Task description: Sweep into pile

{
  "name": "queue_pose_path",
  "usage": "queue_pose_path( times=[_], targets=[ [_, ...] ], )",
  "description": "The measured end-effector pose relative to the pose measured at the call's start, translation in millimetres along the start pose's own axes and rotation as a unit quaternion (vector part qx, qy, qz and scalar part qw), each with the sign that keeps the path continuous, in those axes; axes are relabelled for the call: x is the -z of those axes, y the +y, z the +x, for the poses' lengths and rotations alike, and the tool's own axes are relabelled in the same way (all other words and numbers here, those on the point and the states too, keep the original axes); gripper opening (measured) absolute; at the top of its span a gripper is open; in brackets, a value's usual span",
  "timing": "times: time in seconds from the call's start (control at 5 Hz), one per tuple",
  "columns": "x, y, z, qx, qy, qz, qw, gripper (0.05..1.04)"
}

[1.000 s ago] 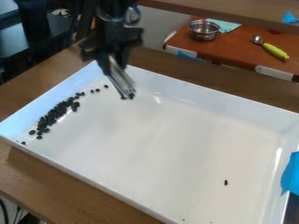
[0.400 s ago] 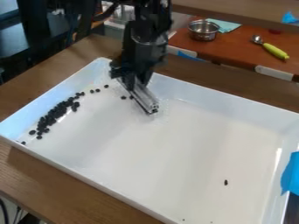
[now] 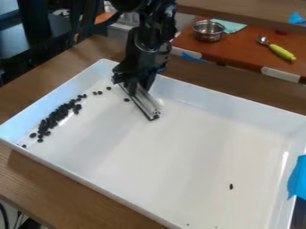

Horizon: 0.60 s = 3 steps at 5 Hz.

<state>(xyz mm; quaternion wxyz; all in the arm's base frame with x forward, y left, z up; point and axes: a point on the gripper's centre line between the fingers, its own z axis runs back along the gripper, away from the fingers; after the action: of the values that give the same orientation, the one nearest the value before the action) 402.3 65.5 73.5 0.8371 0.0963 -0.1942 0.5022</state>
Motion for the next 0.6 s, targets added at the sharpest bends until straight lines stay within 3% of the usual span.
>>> queue_pose_path(
  times=[0.2, 0.6],
  targets=[
    [2.9, 2.8, 4.9, 0.001, -0.001, -0.004, 1.0000, 0.348],
    [9.7, 48.8, 19.2, -0.042, 0.029, 0.030, 0.9983, 0.348]
  ],
)
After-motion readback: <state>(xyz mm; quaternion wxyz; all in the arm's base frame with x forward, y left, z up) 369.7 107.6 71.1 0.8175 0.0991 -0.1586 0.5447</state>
